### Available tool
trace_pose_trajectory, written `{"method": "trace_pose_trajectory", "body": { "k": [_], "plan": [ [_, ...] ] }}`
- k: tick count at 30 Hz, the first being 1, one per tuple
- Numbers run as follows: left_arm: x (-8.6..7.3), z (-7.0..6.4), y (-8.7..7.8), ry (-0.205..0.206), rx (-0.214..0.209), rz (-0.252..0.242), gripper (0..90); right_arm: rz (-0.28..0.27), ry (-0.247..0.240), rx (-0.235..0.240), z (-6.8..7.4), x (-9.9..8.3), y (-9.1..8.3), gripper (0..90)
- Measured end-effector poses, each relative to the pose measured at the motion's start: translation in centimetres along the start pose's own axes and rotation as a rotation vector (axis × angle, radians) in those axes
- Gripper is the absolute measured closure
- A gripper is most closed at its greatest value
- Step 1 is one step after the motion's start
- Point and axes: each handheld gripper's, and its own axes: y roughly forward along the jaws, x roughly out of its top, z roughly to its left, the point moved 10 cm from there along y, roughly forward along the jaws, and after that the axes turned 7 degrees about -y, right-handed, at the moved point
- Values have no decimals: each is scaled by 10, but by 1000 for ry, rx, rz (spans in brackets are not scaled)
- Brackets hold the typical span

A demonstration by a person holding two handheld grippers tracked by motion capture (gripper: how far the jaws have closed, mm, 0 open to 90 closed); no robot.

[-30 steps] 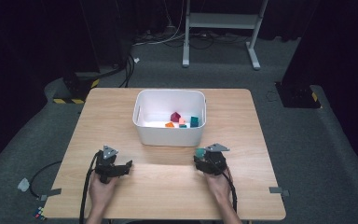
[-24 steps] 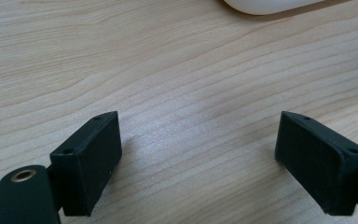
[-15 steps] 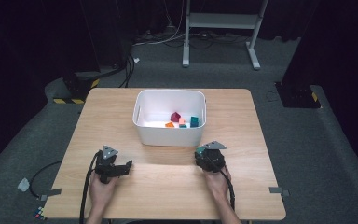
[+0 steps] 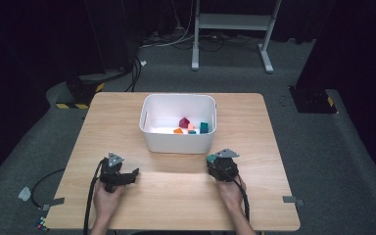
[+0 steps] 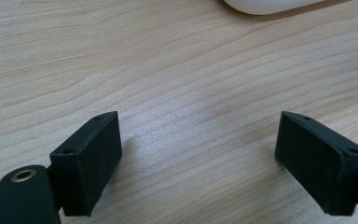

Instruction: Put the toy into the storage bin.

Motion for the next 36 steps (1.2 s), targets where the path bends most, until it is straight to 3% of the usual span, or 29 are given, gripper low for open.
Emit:
{"method": "trace_pose_trajectory", "body": {
  "k": [9, 21, 36],
  "plan": [
    [0, 0, 0, 0, 0, 0, 146, -22, 1, 26, 0, 2, -9, 587],
    [0, 0, 0, -1, 0, 0, 146, -23, 11, 96, 1, -4, -26, 586],
    [0, 0, 0, 0, 0, 0, 146, -65, -12, 121, -1, 9, -49, 585]
  ]
}}
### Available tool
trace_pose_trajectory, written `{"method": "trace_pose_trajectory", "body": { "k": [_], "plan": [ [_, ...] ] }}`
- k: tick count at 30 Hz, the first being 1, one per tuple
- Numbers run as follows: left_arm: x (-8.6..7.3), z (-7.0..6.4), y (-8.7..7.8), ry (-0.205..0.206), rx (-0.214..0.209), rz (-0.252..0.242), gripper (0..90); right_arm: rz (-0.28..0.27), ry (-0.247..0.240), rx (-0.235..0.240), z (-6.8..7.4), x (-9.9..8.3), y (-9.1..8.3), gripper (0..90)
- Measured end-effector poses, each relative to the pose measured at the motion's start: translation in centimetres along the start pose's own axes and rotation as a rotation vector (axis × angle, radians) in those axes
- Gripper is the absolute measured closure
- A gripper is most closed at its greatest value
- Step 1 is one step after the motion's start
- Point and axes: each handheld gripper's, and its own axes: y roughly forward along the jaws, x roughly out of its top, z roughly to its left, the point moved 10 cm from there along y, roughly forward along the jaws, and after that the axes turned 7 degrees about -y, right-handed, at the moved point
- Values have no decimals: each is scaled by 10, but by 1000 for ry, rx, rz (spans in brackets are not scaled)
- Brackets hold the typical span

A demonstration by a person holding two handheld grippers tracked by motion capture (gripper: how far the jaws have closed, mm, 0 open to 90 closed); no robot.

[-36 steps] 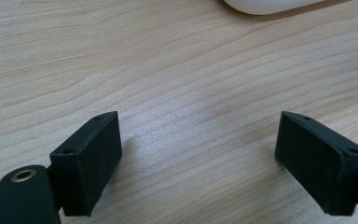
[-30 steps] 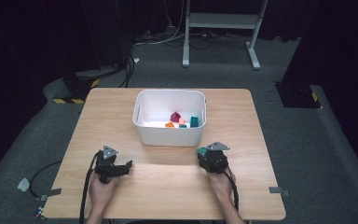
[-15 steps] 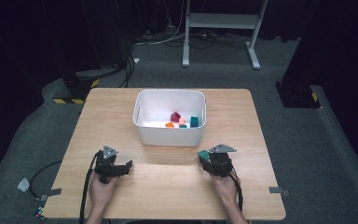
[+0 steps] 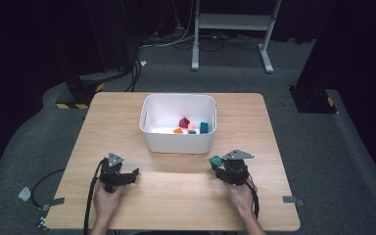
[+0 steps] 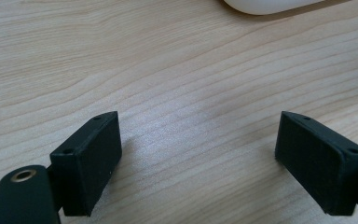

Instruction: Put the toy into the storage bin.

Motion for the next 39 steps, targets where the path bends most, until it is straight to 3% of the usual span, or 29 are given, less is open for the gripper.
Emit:
{"method": "trace_pose_trajectory", "body": {
  "k": [9, 22, 39],
  "plan": [
    [0, 0, 0, 0, 0, 0, 146, -47, -6, 38, 8, 21, -14, 585],
    [0, 0, 0, 0, 0, 0, 146, -66, -33, 57, 11, 38, -29, 585],
    [0, 0, 0, 0, 0, 0, 146, -90, -52, 121, 16, 75, -53, 585]
  ]
}}
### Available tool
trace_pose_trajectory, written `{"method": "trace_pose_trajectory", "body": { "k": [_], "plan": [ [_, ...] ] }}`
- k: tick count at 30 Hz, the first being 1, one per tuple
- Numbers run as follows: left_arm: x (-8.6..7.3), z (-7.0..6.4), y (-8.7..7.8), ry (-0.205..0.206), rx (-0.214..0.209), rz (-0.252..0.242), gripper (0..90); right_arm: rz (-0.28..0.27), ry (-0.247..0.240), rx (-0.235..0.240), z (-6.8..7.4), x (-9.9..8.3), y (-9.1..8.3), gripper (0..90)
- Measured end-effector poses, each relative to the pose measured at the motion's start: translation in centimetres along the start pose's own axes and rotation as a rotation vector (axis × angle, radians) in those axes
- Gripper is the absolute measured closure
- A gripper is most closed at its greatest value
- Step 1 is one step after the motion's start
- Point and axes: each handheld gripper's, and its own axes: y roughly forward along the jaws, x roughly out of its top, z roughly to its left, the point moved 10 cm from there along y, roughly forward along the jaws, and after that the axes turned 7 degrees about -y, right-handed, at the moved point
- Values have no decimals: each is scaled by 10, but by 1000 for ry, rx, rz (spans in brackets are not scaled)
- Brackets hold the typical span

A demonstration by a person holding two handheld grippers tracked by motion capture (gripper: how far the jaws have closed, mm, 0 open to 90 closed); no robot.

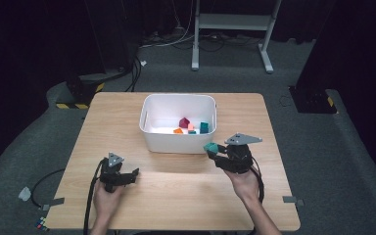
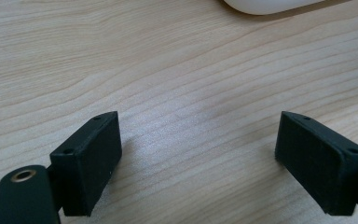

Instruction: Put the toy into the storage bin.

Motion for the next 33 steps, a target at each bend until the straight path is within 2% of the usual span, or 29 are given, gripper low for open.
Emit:
{"method": "trace_pose_trajectory", "body": {
  "k": [10, 14, 19, 33],
  "plan": [
    [0, 0, 0, 0, 0, 0, 146, -2, -45, 1, 1, 24, -6, 585],
    [0, 0, 0, -2, 0, -1, 146, -22, -37, 12, -1, 36, -9, 585],
    [0, 0, 0, -2, 0, -1, 146, -25, -24, 23, -2, 41, -8, 585],
    [0, 0, 0, 0, 0, 0, 146, -37, -17, 16, -8, 63, -3, 585]
  ]
}}
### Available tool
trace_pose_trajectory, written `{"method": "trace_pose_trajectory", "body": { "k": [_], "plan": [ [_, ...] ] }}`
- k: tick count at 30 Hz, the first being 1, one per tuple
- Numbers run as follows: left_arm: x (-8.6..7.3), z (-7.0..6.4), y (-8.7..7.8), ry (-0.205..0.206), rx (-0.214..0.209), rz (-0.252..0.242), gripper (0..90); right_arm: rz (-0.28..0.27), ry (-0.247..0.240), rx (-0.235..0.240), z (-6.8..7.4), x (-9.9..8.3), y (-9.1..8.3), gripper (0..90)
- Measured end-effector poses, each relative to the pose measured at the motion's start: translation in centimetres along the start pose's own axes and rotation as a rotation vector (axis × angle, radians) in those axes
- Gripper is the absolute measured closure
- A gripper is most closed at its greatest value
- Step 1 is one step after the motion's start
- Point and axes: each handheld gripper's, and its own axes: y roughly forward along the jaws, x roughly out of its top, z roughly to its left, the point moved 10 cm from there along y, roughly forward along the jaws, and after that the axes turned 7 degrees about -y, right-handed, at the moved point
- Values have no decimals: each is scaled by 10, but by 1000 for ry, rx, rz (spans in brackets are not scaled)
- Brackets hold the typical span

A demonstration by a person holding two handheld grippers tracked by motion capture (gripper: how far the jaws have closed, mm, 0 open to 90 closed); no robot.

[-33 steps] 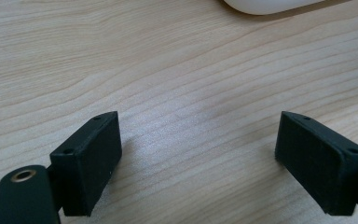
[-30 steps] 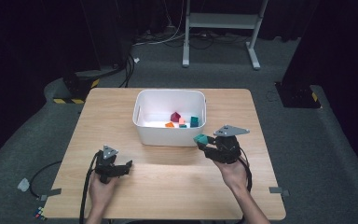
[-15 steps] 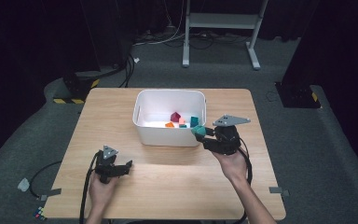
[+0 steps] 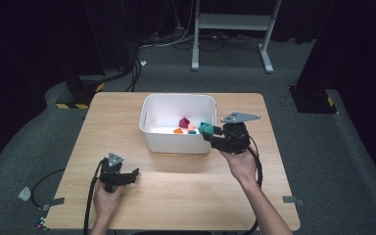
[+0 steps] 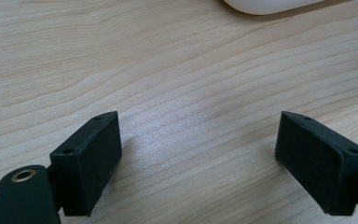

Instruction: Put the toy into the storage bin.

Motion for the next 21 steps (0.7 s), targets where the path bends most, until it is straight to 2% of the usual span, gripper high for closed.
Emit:
{"method": "trace_pose_trajectory", "body": {
  "k": [17, 21],
  "plan": [
    [0, 0, 0, -2, 0, -1, 146, 1, 1, -17, -10, 27, 22, 585],
    [0, 0, 0, -2, 0, -1, 146, 1, 15, -16, -12, 31, 28, 585]
  ]
}}
